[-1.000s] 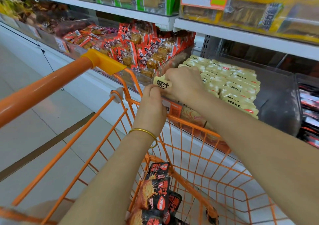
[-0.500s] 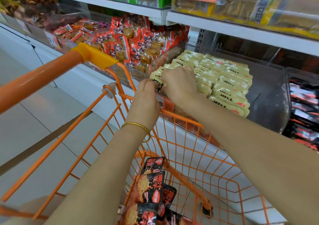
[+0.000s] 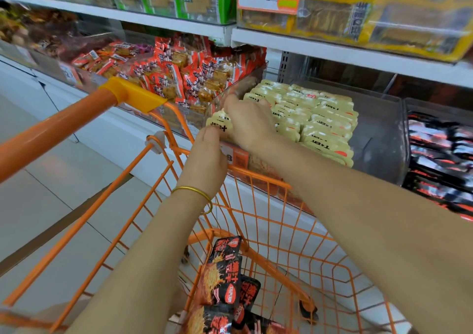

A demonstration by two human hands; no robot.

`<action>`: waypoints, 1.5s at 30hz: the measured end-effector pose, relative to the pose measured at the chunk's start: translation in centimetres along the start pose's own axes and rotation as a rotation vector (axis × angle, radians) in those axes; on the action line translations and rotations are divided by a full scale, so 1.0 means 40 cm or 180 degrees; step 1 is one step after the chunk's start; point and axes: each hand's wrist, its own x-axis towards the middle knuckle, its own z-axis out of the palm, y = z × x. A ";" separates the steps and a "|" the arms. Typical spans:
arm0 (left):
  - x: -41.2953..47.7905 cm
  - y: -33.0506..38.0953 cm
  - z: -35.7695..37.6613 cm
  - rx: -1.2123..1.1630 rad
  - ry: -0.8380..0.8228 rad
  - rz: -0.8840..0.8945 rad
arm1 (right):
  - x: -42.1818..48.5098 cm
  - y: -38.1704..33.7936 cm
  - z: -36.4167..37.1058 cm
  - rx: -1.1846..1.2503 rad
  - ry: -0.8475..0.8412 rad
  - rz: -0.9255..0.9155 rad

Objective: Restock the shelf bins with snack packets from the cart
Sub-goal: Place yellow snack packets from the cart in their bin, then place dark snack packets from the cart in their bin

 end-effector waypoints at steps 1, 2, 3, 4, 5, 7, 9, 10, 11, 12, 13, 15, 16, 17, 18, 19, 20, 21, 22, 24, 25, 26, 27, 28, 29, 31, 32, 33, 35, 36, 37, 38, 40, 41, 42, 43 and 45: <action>-0.003 -0.004 -0.003 -0.0064 -0.0015 0.0000 | -0.009 0.011 -0.009 0.0165 0.0026 0.0083; -0.004 -0.006 -0.007 -0.0136 -0.0022 -0.0012 | -0.022 0.022 -0.022 0.0319 0.0132 0.0158; -0.004 -0.007 -0.012 -0.0198 -0.0008 -0.0025 | -0.041 0.032 -0.037 0.0453 0.0313 0.0231; -0.003 -0.006 -0.018 -0.0239 0.0025 -0.0025 | -0.066 0.039 -0.053 0.0591 0.0523 0.0305; -0.003 -0.002 -0.024 -0.0259 0.0059 -0.0009 | -0.099 0.044 -0.067 0.0761 0.0687 0.0375; 0.000 0.014 -0.042 -0.0254 0.0147 0.0060 | -0.181 0.035 -0.092 0.1252 0.0785 0.0383; -0.003 0.043 -0.066 -0.0190 0.0220 0.0180 | -0.259 0.017 -0.088 0.1782 0.0545 0.0272; -0.009 0.060 -0.079 -0.0121 0.0191 0.0272 | -0.292 0.006 -0.073 0.1985 0.0322 0.0216; -0.019 0.075 -0.091 -0.0032 0.0092 0.0372 | -0.322 -0.004 -0.048 0.2089 0.0028 0.0167; -0.036 0.083 -0.100 0.0046 -0.0075 0.0447 | -0.348 -0.016 -0.023 0.2089 -0.0338 0.0120; -0.055 0.083 -0.104 0.0103 -0.0280 0.0471 | -0.369 -0.027 0.002 0.1990 -0.0755 0.0062; -0.100 0.067 -0.098 0.0200 -0.0722 0.0347 | -0.402 -0.043 0.046 0.1660 -0.1543 -0.0159; -0.120 0.053 -0.090 0.0285 -0.0987 0.0233 | -0.414 -0.050 0.066 0.1499 -0.1848 -0.0280; -0.136 0.040 -0.080 0.0425 -0.1306 0.0108 | -0.425 -0.056 0.084 0.1339 -0.2066 -0.0348; -0.147 0.028 -0.070 0.0611 -0.1668 -0.0013 | -0.432 -0.059 0.103 0.1176 -0.2176 -0.0332; -0.153 0.019 -0.062 0.0817 -0.2028 -0.0114 | -0.438 -0.057 0.122 0.1026 -0.2191 -0.0224; -0.155 0.014 -0.056 0.1003 -0.2318 -0.0195 | -0.442 -0.052 0.138 0.0866 -0.2142 -0.0066; -0.157 0.012 -0.052 0.1145 -0.2509 -0.0256 | -0.446 -0.046 0.153 0.0737 -0.2109 0.0084; -0.158 0.011 -0.050 0.1220 -0.2630 -0.0303 | -0.448 -0.040 0.163 0.0755 -0.2177 0.0210; -0.163 0.014 -0.044 0.1256 -0.2822 -0.0328 | -0.455 -0.030 0.174 0.1430 -0.2573 0.0512; -0.166 0.015 -0.039 0.1270 -0.2915 -0.0326 | -0.461 -0.032 0.178 0.1893 -0.2795 0.0685; -0.168 0.018 -0.035 0.1292 -0.2995 -0.0313 | -0.472 -0.039 0.181 0.2201 -0.2943 0.0732; -0.169 0.020 -0.029 0.1314 -0.3055 -0.0305 | -0.484 -0.049 0.185 0.2273 -0.2940 0.0636; -0.170 0.021 -0.025 0.1311 -0.3059 -0.0285 | -0.493 -0.059 0.188 0.2270 -0.2813 0.0574; -0.172 0.021 -0.022 0.1291 -0.3036 -0.0282 | -0.496 -0.065 0.188 0.2293 -0.2554 0.0614; -0.175 0.021 -0.014 0.1226 -0.2919 -0.0289 | -0.476 -0.052 0.177 0.2392 -0.2054 0.0840; -0.178 0.023 -0.011 0.1171 -0.2833 -0.0302 | -0.463 -0.035 0.164 0.2362 -0.1892 0.0887; -0.182 0.028 -0.007 0.1111 -0.2751 -0.0328 | -0.450 -0.012 0.147 0.2290 -0.1847 0.0874; -0.191 0.045 0.002 0.0997 -0.2589 -0.0342 | -0.442 0.035 0.112 0.2193 -0.2026 0.0693; -0.197 0.058 0.008 0.0924 -0.2536 -0.0340 | -0.448 0.057 0.096 0.2129 -0.2153 0.0581; -0.204 0.073 0.015 0.0834 -0.2517 -0.0351 | -0.460 0.075 0.084 0.2056 -0.2264 0.0476; -0.212 0.090 0.021 0.0734 -0.2522 -0.0370 | -0.473 0.092 0.075 0.2004 -0.2347 0.0386; -0.228 0.120 0.033 0.0519 -0.2636 -0.0444 | -0.498 0.116 0.061 0.1971 -0.2365 0.0227; -0.236 0.133 0.038 0.0408 -0.2730 -0.0490 | -0.507 0.125 0.050 0.1998 -0.2301 0.0184; -0.242 0.146 0.041 0.0304 -0.2820 -0.0519 | -0.511 0.132 0.035 0.2031 -0.2177 0.0148; -0.248 0.160 0.043 0.0218 -0.2896 -0.0522 | -0.513 0.140 0.017 0.2089 -0.2020 0.0122; -0.259 0.192 0.043 0.0050 -0.2916 -0.0466 | -0.525 0.158 -0.023 0.2285 -0.1710 0.0139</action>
